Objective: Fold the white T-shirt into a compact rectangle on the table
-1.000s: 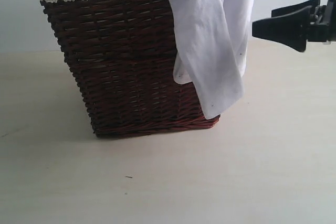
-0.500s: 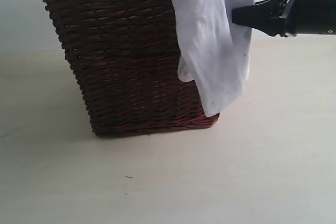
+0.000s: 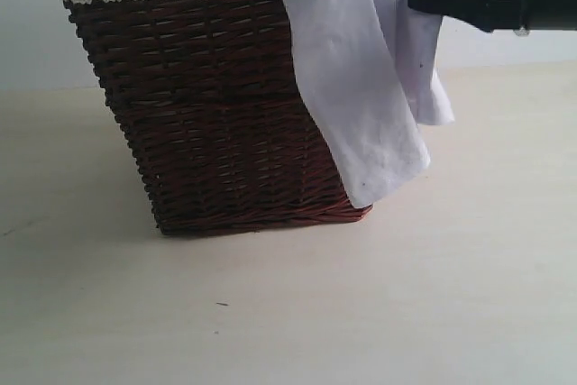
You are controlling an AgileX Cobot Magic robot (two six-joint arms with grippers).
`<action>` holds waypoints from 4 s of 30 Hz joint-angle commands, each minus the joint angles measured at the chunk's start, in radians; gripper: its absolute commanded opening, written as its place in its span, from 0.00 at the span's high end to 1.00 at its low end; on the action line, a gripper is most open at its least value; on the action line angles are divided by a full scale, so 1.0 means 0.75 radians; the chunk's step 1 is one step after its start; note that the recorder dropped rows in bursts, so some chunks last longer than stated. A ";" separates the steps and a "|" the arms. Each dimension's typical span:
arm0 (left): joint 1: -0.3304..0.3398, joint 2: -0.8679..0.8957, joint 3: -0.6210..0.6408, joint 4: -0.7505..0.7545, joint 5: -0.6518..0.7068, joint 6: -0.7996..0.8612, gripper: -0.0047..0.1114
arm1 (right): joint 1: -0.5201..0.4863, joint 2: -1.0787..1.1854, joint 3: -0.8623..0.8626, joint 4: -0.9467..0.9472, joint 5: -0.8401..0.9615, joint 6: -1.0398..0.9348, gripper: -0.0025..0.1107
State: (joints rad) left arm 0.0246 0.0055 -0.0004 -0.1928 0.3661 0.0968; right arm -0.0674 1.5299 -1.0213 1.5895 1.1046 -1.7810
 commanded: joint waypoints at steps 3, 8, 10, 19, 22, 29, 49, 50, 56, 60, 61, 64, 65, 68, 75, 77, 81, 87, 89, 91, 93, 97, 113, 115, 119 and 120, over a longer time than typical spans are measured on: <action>-0.011 -0.007 0.001 0.003 -0.007 0.003 0.96 | 0.005 -0.160 -0.098 0.207 0.040 -0.026 0.97; -0.011 -0.007 0.001 0.003 -0.007 0.003 0.96 | 0.005 -0.179 -0.295 0.207 0.026 -0.144 0.98; -0.011 -0.007 0.001 0.003 -0.007 0.003 0.96 | 0.005 -0.179 -0.383 0.207 0.001 -0.178 0.98; -0.011 -0.007 0.001 0.003 -0.007 0.003 0.96 | 0.005 -0.179 -0.851 0.207 -0.316 -0.181 0.98; -0.011 -0.007 0.001 0.003 -0.007 0.003 0.96 | 0.005 -0.179 -1.000 0.207 -0.441 -0.181 0.98; -0.011 -0.007 0.001 0.003 -0.007 0.003 0.96 | 0.002 -0.179 -1.293 0.207 -0.854 -0.181 0.98; -0.011 -0.007 0.001 0.003 -0.007 0.003 0.96 | 0.002 -0.302 -1.414 -0.092 -0.380 0.369 0.98; -0.011 -0.007 0.001 0.003 -0.007 0.003 0.96 | 0.002 -0.316 -1.414 -0.084 -0.380 0.380 0.98; -0.011 -0.007 0.001 0.003 -0.007 0.003 0.96 | 0.002 -0.401 -1.414 -0.067 -0.380 0.450 0.98; -0.011 -0.007 0.001 0.003 -0.007 0.003 0.96 | 0.002 -0.425 -1.414 0.073 -0.380 0.542 0.98; -0.011 -0.007 0.001 0.003 -0.007 0.003 0.96 | 0.002 -0.428 -1.414 0.119 -0.380 0.542 0.98; -0.011 -0.007 0.001 0.003 -0.007 0.003 0.96 | 0.002 -0.439 -1.414 0.207 -0.383 0.542 0.98; -0.011 -0.007 0.001 0.003 -0.007 0.003 0.96 | 0.002 -0.440 -1.414 0.207 -0.383 0.535 0.98; -0.011 -0.007 0.001 0.003 -0.007 0.003 0.96 | 0.002 -0.451 -1.414 0.207 -0.377 0.527 0.98; -0.011 -0.007 0.001 0.003 -0.007 0.003 0.96 | 0.005 -0.461 -1.414 0.202 -0.319 0.546 0.98; -0.011 -0.007 0.001 0.003 -0.007 0.003 0.96 | 0.005 -0.491 -1.414 0.207 -0.386 0.494 0.98; -0.011 -0.007 0.001 0.003 -0.007 0.003 0.96 | 0.005 -0.552 -1.417 0.207 -0.619 0.207 0.98; -0.011 -0.007 0.001 0.003 -0.007 0.003 0.96 | 0.005 -0.559 -1.510 0.207 -0.919 -0.135 0.98; -0.011 -0.007 0.001 0.003 -0.007 0.003 0.96 | 0.005 -0.559 -1.513 0.207 -0.941 -0.170 0.98; -0.011 -0.007 0.001 0.003 -0.007 0.003 0.96 | 0.005 -0.559 -1.513 0.161 -0.941 -0.160 0.98; -0.011 -0.007 0.001 0.003 -0.007 0.003 0.96 | 0.005 -0.542 -1.513 0.059 -0.924 -0.118 0.98; -0.011 -0.007 0.001 0.003 -0.007 0.003 0.96 | 0.005 -0.470 -1.513 -0.380 -0.793 0.286 0.98; -0.011 -0.007 0.001 0.003 -0.007 0.003 0.96 | 0.192 -0.197 -0.817 -0.760 0.155 0.775 0.98; -0.011 -0.007 0.001 0.003 -0.007 0.003 0.96 | 0.269 -0.220 -0.673 -0.733 0.155 0.694 0.98; -0.011 -0.007 0.001 0.003 -0.007 0.003 0.96 | 0.414 -0.253 -0.439 -0.709 0.155 0.463 0.98; -0.011 -0.007 0.001 0.003 -0.007 0.003 0.96 | 0.444 -0.257 -0.405 -0.709 0.155 0.409 0.98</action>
State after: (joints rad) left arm 0.0246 0.0055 -0.0004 -0.1928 0.3661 0.0968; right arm 0.2082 1.3622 -1.4038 1.0134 1.2216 -1.3476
